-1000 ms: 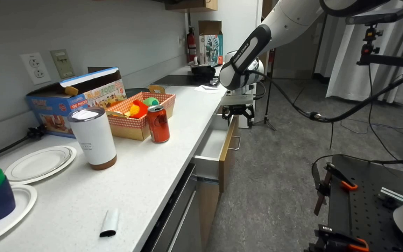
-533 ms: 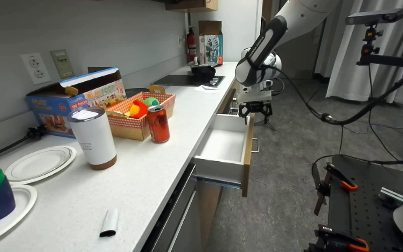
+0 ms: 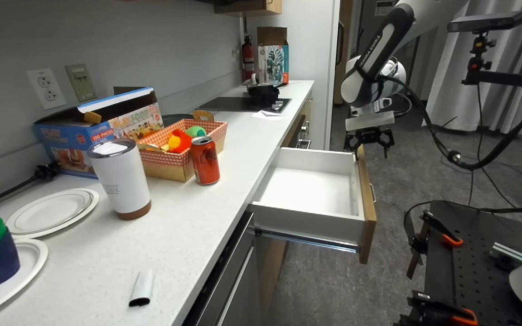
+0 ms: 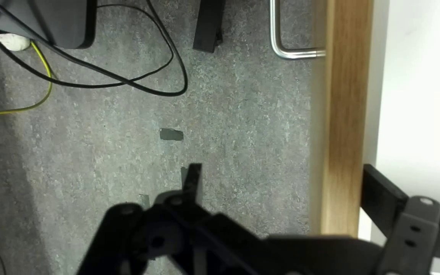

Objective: Open the drawer fully

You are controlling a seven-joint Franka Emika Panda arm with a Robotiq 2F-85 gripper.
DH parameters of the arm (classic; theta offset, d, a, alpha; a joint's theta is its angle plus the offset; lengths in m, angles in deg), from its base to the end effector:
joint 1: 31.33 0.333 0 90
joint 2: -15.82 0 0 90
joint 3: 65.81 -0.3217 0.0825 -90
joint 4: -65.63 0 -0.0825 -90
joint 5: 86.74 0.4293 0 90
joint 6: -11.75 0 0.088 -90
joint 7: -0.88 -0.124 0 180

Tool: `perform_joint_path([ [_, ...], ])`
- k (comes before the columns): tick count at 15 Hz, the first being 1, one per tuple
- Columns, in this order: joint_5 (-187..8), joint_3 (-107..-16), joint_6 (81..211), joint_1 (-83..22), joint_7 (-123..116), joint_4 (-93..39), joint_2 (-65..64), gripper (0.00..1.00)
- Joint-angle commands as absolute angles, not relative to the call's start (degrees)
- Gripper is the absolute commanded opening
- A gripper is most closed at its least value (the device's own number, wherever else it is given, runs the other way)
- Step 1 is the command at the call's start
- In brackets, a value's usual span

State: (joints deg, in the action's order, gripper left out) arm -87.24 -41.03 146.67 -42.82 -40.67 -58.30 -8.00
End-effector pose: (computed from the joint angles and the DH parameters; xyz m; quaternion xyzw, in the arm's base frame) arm 0.4524 -0.3465 0.1566 0.7789 -0.6138 -0.0889 0.0931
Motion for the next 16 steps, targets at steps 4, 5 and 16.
perform_joint_path([
  [4, -91.42, -39.34, 146.32, -42.25, -43.01, -65.07, -2.80, 1.00],
  [5, -92.01, -39.25, 146.06, -42.06, -43.55, -65.45, -2.58, 1.00],
  [16, -109.10, -36.86, 134.94, -40.93, -58.05, -64.49, -2.99, 1.00],
])
